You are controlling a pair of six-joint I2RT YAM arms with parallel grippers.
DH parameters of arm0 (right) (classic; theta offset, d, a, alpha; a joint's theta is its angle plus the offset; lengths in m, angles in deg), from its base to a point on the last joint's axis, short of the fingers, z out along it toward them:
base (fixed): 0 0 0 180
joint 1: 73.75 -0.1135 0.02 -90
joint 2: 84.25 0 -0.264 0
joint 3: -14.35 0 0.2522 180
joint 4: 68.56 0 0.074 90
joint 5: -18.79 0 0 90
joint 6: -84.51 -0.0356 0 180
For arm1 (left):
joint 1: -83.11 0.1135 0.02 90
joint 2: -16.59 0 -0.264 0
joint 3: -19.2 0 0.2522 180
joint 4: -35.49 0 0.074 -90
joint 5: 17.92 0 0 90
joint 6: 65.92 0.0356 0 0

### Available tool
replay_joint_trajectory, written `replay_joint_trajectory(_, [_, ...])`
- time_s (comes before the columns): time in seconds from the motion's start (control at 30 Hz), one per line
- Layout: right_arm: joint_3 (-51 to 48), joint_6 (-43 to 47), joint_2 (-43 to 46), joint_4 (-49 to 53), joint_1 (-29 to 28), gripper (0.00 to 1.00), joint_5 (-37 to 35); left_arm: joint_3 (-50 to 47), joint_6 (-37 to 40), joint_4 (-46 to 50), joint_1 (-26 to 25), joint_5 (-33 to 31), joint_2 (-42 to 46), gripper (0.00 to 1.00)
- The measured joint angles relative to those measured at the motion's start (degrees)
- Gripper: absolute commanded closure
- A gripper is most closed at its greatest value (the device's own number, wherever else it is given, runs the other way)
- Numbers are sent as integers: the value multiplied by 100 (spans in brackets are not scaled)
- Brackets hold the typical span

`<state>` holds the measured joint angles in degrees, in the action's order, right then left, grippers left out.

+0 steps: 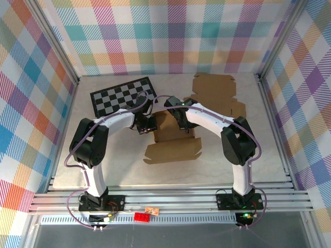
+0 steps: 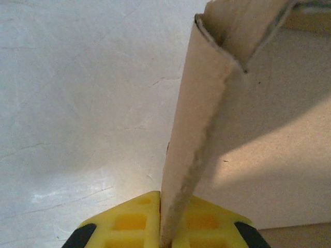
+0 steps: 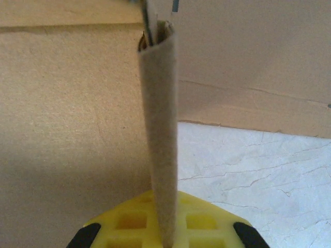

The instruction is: Fold the paper box

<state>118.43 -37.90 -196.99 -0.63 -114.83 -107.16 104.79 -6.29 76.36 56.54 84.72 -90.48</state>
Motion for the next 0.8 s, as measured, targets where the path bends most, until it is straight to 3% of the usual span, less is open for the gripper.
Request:
replay_joint_trajectory(0.17, [-11, -22, 0, 2, -4, 100, 2, 111, -153, 251, -343, -802, 52, 99])
replay_joint_trajectory(0.27, [-68, -42, 9, -13, -13, 100, 7, 116, -315, 328, -505, -1231, 109, 91])
replay_joint_trajectory(0.5, [-164, -90, 22, -42, -15, 100, 44, 66, -481, 337, -581, -1440, 142, 84])
replay_joint_trajectory(0.6, [-175, -125, 52, -55, -15, 100, 70, 37, -474, 308, -584, -1471, 142, 100])
replay_joint_trajectory(0.8, [-175, -153, 52, -57, -15, 100, 68, -26, -479, 282, -634, -1569, 216, 100])
